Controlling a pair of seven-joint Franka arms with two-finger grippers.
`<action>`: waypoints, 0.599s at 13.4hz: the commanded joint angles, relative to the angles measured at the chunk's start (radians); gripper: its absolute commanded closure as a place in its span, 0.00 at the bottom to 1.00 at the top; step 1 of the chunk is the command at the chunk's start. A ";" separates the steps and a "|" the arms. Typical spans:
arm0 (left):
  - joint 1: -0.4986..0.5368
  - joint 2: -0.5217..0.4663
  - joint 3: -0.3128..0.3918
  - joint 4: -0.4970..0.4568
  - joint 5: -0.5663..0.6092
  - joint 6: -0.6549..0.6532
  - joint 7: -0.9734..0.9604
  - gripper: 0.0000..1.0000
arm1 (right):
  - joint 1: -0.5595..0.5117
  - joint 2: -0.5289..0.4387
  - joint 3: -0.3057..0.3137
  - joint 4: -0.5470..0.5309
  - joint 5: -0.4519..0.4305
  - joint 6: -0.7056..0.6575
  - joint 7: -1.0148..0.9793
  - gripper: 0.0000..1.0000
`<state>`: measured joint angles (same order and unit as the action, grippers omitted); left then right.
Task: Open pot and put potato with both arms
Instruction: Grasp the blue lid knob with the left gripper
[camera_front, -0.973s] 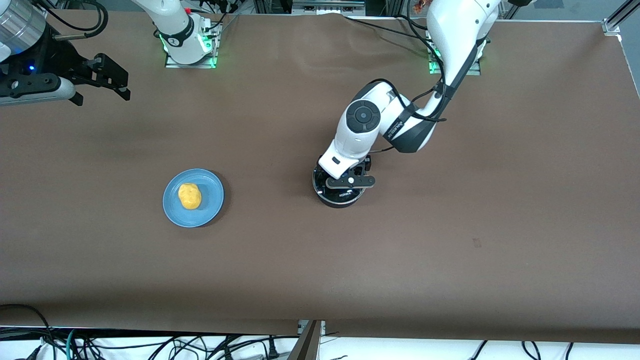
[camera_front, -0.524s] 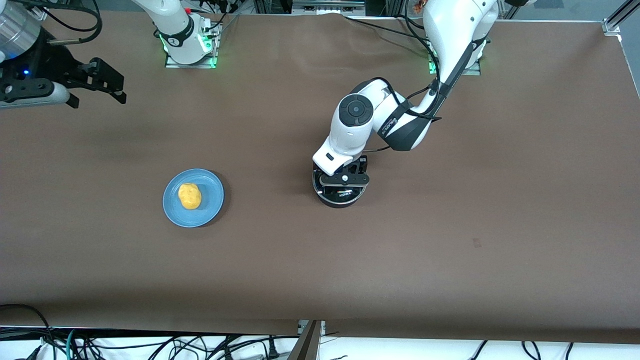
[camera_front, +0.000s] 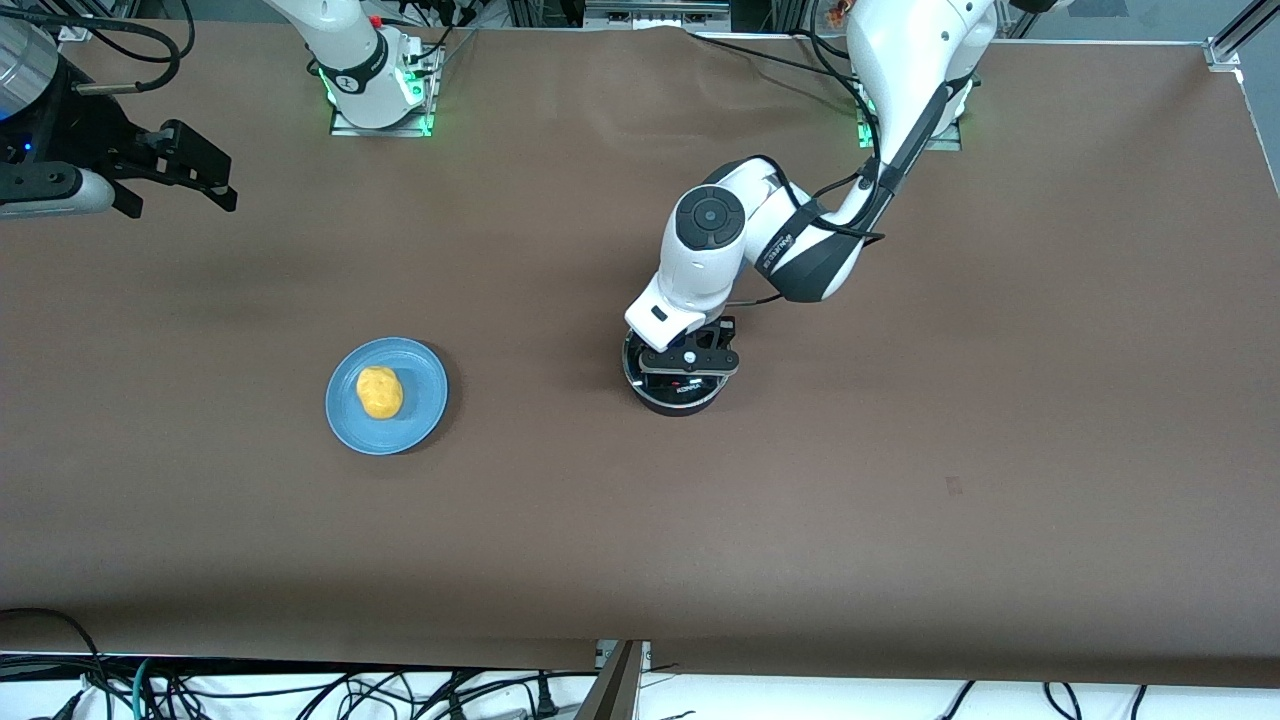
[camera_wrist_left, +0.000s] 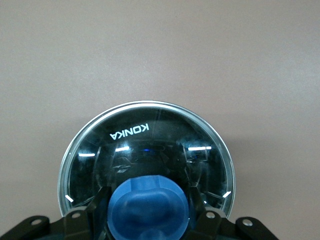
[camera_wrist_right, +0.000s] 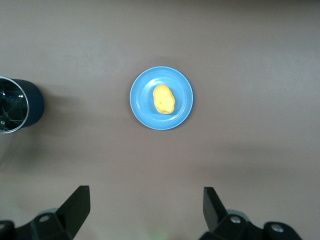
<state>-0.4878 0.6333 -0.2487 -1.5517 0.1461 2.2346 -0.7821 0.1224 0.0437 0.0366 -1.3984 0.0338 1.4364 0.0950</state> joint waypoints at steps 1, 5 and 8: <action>-0.011 0.005 0.008 0.016 0.027 -0.012 -0.014 0.63 | 0.002 -0.001 0.006 0.003 0.006 -0.008 -0.006 0.00; 0.003 -0.043 0.008 0.024 0.015 -0.068 -0.006 0.62 | 0.005 0.005 0.011 -0.011 0.006 -0.013 -0.006 0.00; 0.027 -0.096 0.005 0.025 -0.002 -0.127 0.033 0.62 | 0.005 0.007 0.012 -0.013 -0.003 -0.019 -0.011 0.01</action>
<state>-0.4744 0.5944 -0.2460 -1.5231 0.1462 2.1598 -0.7767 0.1288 0.0565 0.0444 -1.4110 0.0339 1.4294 0.0942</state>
